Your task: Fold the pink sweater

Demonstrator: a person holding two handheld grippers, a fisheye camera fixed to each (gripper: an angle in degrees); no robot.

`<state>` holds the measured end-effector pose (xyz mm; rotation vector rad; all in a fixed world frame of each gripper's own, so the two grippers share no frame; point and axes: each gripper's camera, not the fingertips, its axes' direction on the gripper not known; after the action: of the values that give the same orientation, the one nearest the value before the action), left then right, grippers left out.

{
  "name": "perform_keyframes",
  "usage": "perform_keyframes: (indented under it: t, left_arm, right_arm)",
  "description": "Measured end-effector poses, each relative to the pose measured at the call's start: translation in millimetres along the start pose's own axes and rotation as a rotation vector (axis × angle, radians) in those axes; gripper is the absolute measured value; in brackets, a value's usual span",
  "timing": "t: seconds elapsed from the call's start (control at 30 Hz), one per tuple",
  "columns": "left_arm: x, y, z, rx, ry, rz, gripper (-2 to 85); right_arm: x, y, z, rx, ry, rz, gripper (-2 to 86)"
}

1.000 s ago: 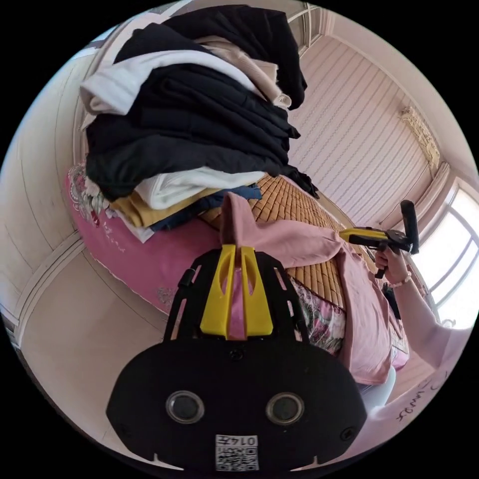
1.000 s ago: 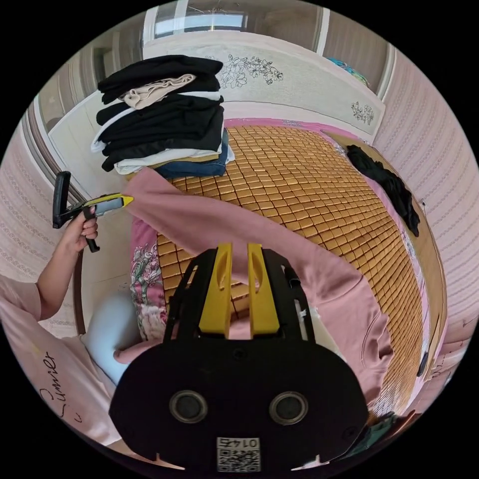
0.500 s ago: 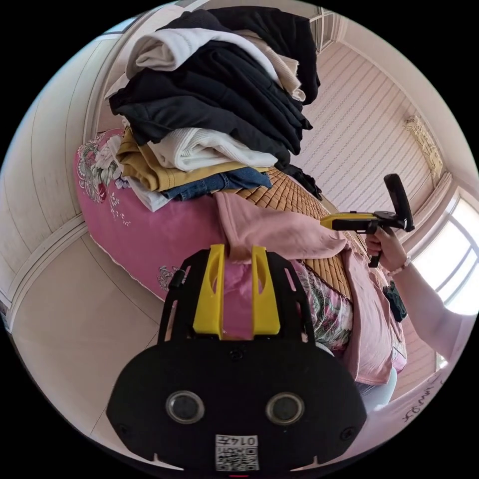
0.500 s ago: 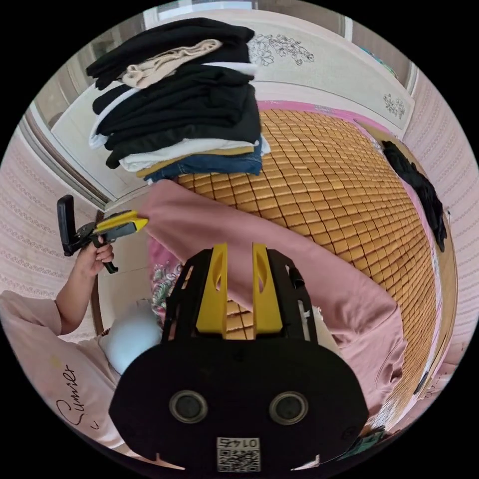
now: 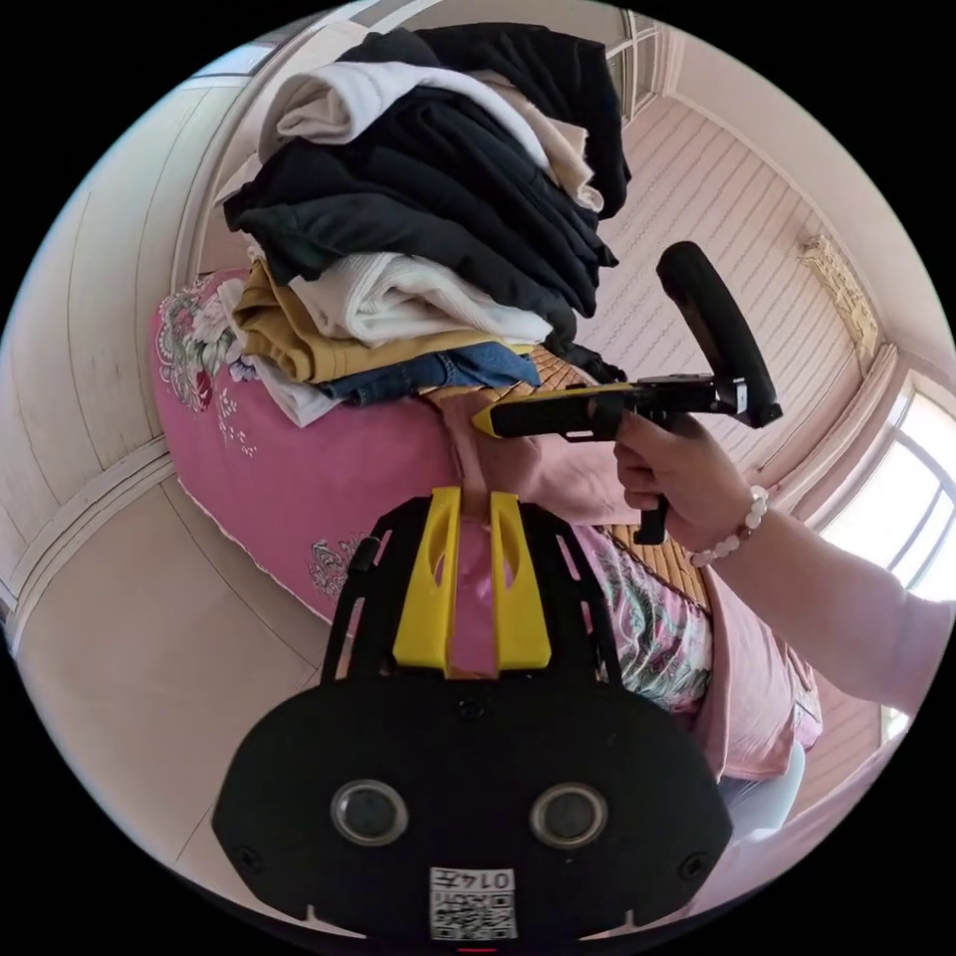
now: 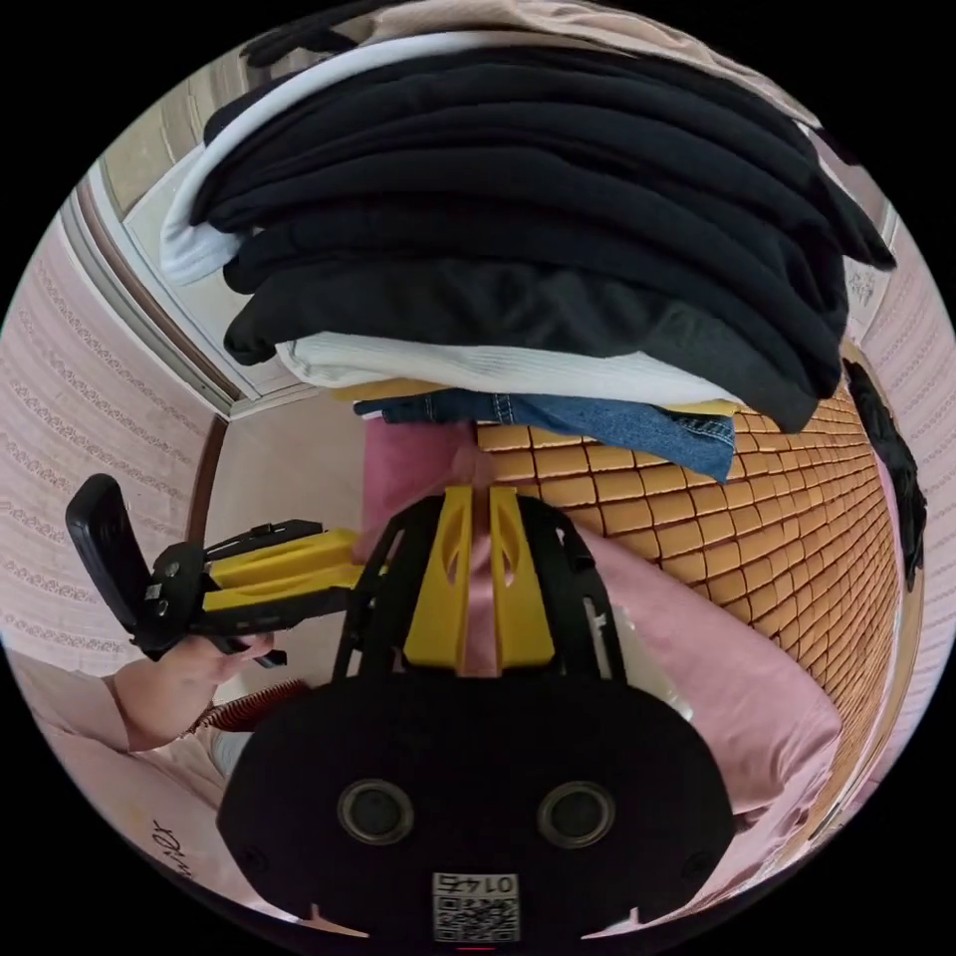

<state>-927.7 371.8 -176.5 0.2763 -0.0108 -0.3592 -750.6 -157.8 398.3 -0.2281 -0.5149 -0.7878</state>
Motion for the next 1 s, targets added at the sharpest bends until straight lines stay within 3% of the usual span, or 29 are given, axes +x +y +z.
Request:
perform_keyframes:
  t: [0.23,0.43,0.5,0.6,0.7,0.77,1.0]
  left_arm:
    - [95.4,-5.7,-26.5,0.201,0.225,0.192,4.8]
    - [283.2,6.2,-36.9,0.336,0.669,0.52,5.0]
    - [363.5,42.7,-33.5,0.274,0.793,0.653,5.5]
    - [420.4,108.7,-16.8,0.126,0.925,0.715,5.6]
    - [433.5,178.6,21.9,0.011,0.819,0.746,5.7]
    - [430.6,205.9,49.3,-0.088,0.712,0.77,5.8]
    - [409.1,208.4,139.1,-0.268,0.39,0.805,7.0]
  right_arm:
    - [91.0,102.5,-150.6,0.384,-0.251,0.17,1.8]
    - [117.3,305.7,-346.4,0.807,-0.058,0.276,1.9]
    - [112.7,388.9,-388.4,0.916,0.001,0.358,2.2]
    - [91.7,522.0,-418.7,0.974,0.106,0.533,3.0]
    - [84.4,627.5,-391.0,0.705,0.213,0.78,4.9]
    - [85.0,702.6,-348.7,0.478,0.176,1.023,6.5]
    - [55.9,797.2,-358.7,0.574,0.18,1.175,7.4]
